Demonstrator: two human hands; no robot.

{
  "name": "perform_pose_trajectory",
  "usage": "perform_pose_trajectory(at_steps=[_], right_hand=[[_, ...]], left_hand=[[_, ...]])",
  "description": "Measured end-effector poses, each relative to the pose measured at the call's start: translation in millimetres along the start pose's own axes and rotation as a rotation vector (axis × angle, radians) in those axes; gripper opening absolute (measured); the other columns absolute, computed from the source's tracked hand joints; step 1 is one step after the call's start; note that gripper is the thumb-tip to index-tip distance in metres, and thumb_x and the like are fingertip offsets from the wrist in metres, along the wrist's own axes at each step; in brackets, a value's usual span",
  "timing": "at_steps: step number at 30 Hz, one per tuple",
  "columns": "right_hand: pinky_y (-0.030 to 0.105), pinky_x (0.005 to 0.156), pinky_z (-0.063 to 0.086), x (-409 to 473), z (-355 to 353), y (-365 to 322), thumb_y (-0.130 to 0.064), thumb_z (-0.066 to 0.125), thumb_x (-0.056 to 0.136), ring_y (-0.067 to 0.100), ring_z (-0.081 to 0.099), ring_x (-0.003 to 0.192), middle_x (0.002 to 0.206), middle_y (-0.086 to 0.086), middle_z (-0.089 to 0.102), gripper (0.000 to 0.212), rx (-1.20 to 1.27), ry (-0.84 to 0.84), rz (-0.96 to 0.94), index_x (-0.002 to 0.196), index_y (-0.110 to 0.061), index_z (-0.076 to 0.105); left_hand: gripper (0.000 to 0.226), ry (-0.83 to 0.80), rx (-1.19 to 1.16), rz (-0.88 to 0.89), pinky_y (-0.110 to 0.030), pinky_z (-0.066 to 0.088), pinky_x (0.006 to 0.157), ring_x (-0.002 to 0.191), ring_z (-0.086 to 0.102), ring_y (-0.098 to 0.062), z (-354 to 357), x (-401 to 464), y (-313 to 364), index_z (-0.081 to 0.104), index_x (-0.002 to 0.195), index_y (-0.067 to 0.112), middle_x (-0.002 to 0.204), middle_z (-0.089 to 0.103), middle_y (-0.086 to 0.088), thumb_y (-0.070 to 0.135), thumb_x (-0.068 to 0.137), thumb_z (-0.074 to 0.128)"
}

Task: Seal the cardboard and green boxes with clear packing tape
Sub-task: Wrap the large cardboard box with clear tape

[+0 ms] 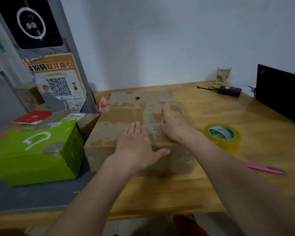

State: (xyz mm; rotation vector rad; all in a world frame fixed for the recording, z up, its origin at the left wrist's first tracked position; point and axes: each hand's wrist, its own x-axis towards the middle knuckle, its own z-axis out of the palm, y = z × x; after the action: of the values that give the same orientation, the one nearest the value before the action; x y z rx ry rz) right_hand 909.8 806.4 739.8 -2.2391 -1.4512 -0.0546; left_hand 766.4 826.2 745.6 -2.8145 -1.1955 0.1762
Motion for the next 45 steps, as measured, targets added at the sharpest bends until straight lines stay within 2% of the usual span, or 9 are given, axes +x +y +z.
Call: perform_pose_trajectory(at_steps=[4,8,13,19,23,28,36,43,45], right_hand=[[0.034,0.065,0.036,-1.9,-2.3,0.5,-0.004,0.043,0.094,0.026,0.053,0.080,0.091,0.003,0.056,0.029,-0.042,0.018,0.046,0.121,-0.013,0.038],[0.033,0.068,0.037,-0.5,-4.1,5.7,-0.003,0.046,0.093,0.025,0.051,0.084,0.096,0.005,0.056,0.028,0.074,0.011,0.112,0.119,-0.011,0.041],[0.028,0.064,0.033,2.7,-8.9,17.2,-0.007,0.053,0.090,0.019,0.048,0.084,0.084,-0.003,0.049,0.020,0.386,0.020,0.211,0.102,-0.018,0.042],[0.031,0.069,0.037,4.4,-4.7,15.8,-0.002,0.049,0.087,0.022,0.052,0.090,0.092,0.003,0.054,0.022,0.457,0.046,0.268,0.102,-0.017,0.044],[0.034,0.077,0.042,2.5,-5.8,14.4,-0.002,0.047,0.088,0.023,0.051,0.094,0.096,0.004,0.054,0.021,0.446,0.067,0.276,0.103,-0.016,0.045],[0.030,0.077,0.039,3.4,-4.5,17.8,-0.003,0.042,0.091,0.021,0.049,0.094,0.099,0.004,0.052,0.019,0.437,0.072,0.264,0.105,-0.016,0.045],[0.030,0.075,0.036,7.3,-0.9,21.3,-0.004,0.042,0.091,0.024,0.051,0.097,0.099,0.004,0.055,0.018,0.457,0.072,0.281,0.103,-0.017,0.046],[0.031,0.074,0.038,9.6,1.5,24.7,-0.005,0.043,0.092,0.023,0.054,0.097,0.104,0.005,0.058,0.020,0.437,0.062,0.260,0.107,-0.017,0.048],[0.031,0.075,0.038,10.8,2.3,25.4,-0.007,0.043,0.092,0.023,0.054,0.096,0.104,0.004,0.058,0.019,0.421,0.073,0.247,0.106,-0.017,0.049]], left_hand=[[0.110,0.007,0.046,-0.039,-0.039,0.004,0.121,0.152,-0.001,-0.027,0.5,-10.1,-4.1,-0.003,0.155,0.004,0.164,-0.004,-0.014,0.082,0.084,0.027],[0.121,0.020,0.062,-0.079,-0.042,-0.001,0.123,0.151,-0.007,-0.033,-2.6,-6.4,6.8,-0.007,0.154,0.000,0.162,-0.009,-0.020,0.088,0.078,0.027],[0.121,-0.046,-0.068,0.134,-0.037,0.004,0.122,0.152,-0.003,-0.021,-7.8,14.7,23.2,-0.001,0.157,0.010,0.164,-0.005,-0.008,0.086,0.074,0.045],[0.121,-0.106,-0.317,0.270,-0.037,0.012,0.123,0.151,-0.002,-0.014,-14.3,39.8,29.8,-0.001,0.157,0.023,0.165,-0.003,0.004,0.075,0.070,0.065],[0.119,-0.071,-0.275,0.286,-0.037,0.011,0.123,0.151,-0.007,-0.013,-10.1,37.1,31.9,-0.004,0.157,0.023,0.165,-0.007,0.006,0.075,0.073,0.061],[0.114,0.009,-0.179,0.378,-0.035,0.010,0.121,0.151,-0.008,-0.011,0.8,6.8,28.3,-0.006,0.157,0.022,0.164,-0.011,0.006,0.078,0.077,0.054],[0.116,-0.034,-0.236,0.330,-0.033,0.012,0.120,0.151,-0.007,-0.012,-7.3,36.4,33.9,-0.003,0.157,0.018,0.165,-0.005,0.004,0.073,0.077,0.061],[0.102,0.106,-0.240,0.442,-0.034,0.026,0.114,0.148,0.017,-0.011,2.7,8.3,15.7,0.004,0.156,0.031,0.164,0.006,0.013,0.070,0.079,0.059],[0.105,0.127,-0.239,0.342,-0.037,0.021,0.117,0.149,0.012,-0.013,5.4,6.2,9.3,-0.001,0.157,0.029,0.164,-0.001,0.011,0.071,0.081,0.057]])
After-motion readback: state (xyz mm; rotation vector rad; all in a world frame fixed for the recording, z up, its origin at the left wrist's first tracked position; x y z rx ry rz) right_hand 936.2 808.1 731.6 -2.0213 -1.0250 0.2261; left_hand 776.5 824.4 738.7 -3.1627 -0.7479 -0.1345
